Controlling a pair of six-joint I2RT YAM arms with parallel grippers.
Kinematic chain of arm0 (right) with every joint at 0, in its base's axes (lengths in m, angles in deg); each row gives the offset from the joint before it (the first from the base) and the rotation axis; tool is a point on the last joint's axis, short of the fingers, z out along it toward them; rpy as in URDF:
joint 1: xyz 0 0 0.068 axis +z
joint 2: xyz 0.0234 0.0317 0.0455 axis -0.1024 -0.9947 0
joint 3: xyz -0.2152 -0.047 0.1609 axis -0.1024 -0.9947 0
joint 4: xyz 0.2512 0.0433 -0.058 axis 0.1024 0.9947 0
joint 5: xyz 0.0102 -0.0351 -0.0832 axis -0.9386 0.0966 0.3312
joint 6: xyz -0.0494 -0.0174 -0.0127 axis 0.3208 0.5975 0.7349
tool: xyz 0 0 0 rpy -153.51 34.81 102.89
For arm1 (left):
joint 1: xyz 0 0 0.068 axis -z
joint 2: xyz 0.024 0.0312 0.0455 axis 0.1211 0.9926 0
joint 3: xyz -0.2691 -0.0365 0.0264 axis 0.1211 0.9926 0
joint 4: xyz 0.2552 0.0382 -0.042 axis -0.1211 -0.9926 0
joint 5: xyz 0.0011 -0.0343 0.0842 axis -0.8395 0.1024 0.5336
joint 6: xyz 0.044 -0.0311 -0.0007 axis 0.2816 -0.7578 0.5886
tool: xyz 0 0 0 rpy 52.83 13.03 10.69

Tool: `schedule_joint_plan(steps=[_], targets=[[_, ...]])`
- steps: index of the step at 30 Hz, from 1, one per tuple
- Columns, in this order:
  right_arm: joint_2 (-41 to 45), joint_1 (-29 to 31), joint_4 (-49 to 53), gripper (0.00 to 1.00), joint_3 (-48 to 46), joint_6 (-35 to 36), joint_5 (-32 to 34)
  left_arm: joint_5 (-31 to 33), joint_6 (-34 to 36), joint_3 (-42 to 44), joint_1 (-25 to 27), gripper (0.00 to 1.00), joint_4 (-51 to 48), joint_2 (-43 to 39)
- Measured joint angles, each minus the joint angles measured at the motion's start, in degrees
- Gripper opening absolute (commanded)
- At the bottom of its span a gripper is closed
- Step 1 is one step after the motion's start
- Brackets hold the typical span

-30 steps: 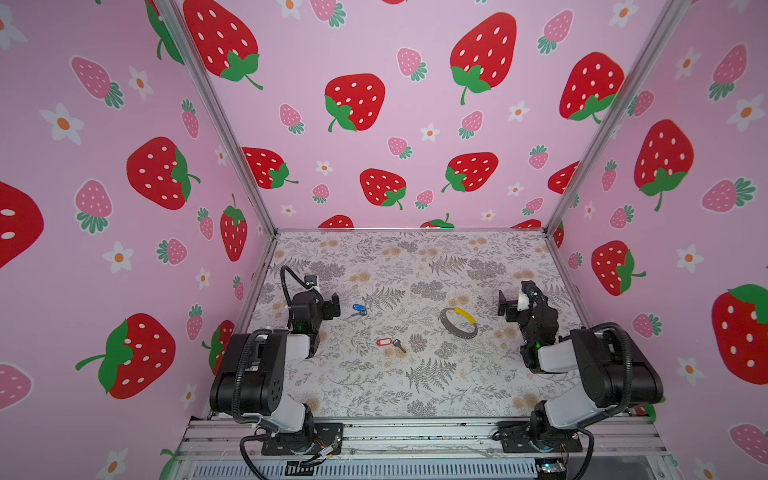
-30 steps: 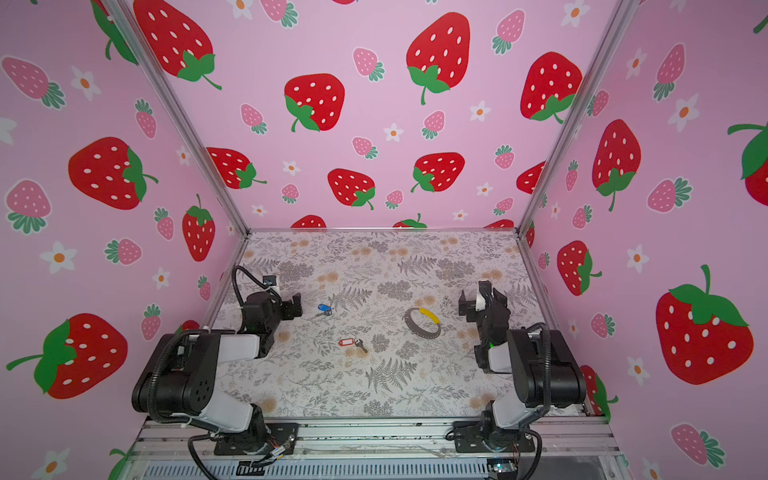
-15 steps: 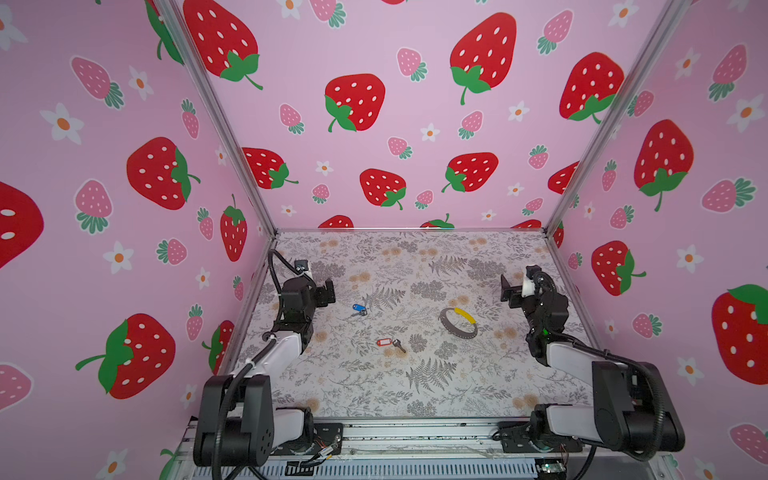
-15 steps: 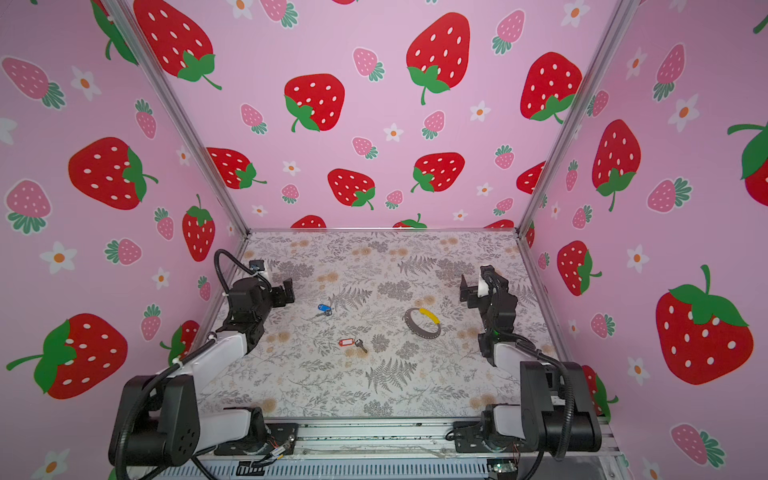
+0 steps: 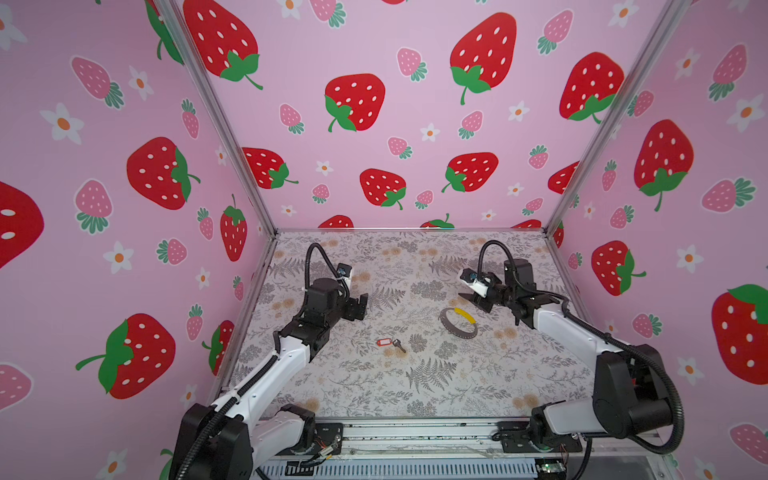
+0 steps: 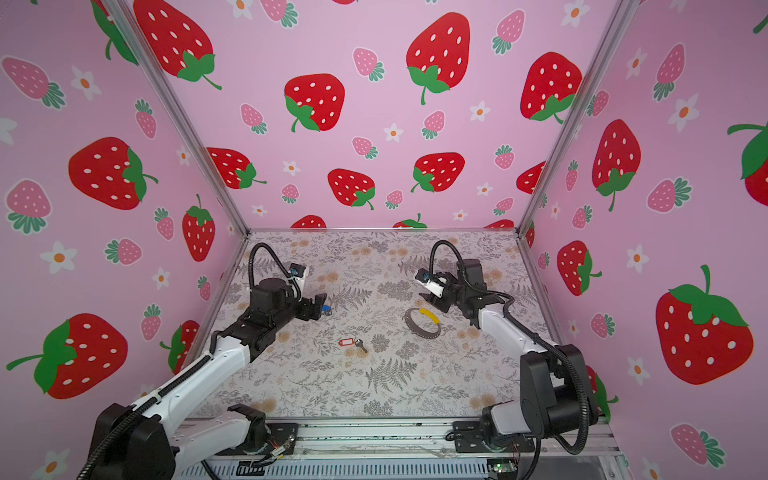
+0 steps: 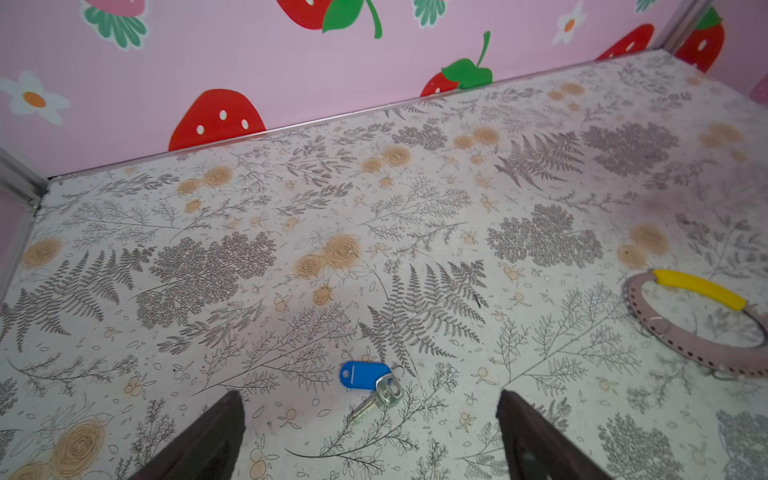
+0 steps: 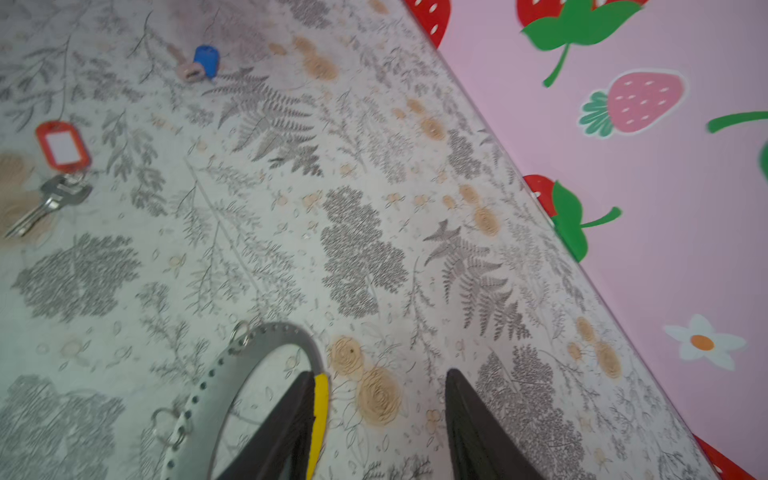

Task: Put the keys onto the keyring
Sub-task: 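Reach the right gripper to the metal keyring strip while the left arm advances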

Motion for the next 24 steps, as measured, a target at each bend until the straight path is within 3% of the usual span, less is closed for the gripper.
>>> schedule_joint_plan(steps=[5,10,19,24], targets=[[0.15,2.29,11.89,0.47,-0.11,8.7,2.45,-1.2,1.51,-0.83,2.45,0.94,-0.26,2.29],[1.05,5.27,17.86,0.44,-1.49,12.17,4.0,-2.93,2.51,-3.37,3.13,0.91,-0.87,5.77],[-1.64,7.93,19.21,0.4,-3.56,13.44,6.51,-4.02,4.96,-4.04,5.88,0.89,-0.76,7.61],[-5.81,8.52,17.46,0.32,-3.54,13.42,7.15,-3.96,6.29,-4.44,6.95,0.86,-0.79,8.81]])
